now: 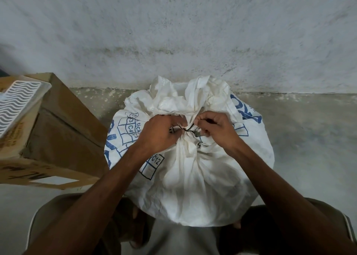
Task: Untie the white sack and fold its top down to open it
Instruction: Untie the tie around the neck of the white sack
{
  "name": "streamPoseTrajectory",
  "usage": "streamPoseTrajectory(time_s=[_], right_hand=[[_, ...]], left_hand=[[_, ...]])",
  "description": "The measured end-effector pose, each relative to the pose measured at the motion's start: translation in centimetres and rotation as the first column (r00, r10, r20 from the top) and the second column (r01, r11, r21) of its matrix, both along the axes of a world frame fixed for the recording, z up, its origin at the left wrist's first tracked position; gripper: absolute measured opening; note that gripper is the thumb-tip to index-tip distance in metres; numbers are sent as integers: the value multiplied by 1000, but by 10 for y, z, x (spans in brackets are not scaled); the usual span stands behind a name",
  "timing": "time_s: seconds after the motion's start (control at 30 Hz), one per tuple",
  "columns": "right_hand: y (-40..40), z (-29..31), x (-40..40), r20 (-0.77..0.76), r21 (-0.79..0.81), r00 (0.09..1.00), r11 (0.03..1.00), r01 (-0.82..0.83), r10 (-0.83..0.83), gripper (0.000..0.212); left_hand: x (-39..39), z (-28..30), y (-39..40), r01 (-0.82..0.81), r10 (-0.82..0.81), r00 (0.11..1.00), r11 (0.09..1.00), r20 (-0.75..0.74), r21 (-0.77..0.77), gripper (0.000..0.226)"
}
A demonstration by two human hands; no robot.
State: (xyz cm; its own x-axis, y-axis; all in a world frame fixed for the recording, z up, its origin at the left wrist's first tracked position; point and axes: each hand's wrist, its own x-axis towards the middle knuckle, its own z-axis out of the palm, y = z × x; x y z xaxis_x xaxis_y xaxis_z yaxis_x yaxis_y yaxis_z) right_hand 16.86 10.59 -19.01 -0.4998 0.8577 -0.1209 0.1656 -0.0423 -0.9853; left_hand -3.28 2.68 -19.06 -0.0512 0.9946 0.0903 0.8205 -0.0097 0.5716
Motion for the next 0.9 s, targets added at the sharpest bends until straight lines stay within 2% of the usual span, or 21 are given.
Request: streamPoseTrajectory(time_s=[0.17, 0.4, 0.53, 0.6, 0.7, 0.8, 0.9], right_hand=[[-4, 3, -3, -178, -184, 983, 983, 1, -34, 8], [-7, 6, -5, -190, -156, 981, 986, -60, 30, 10], [-7, 3, -7, -87, 31, 996, 999, -21, 23, 7], [-9, -3, -7, -7, 193, 1000, 981, 16, -15, 5], [-15, -14, -8, 186, 565, 981, 823, -59, -57, 12], [-22, -22, -11, 277, 663, 958, 737, -134, -75, 14], [-24, -28, -14, 357, 675, 928, 717, -176, -108, 10]], left_hand=[[3, 7, 2, -11, 11, 1000, 1000, -14, 13, 26], [6, 8, 3, 4, -3, 999, 999, -35, 42, 20], [10, 9, 3, -21, 23, 996, 999, -84, 27, 15], [11, 8, 5, -55, 54, 994, 999, -96, 2, 12], [11, 6, 6, -95, 91, 990, 995, -104, -37, 12], [14, 6, 4, -100, 98, 987, 995, -126, -16, 15], [16, 6, 1, -69, 65, 983, 997, -175, -20, 18]])
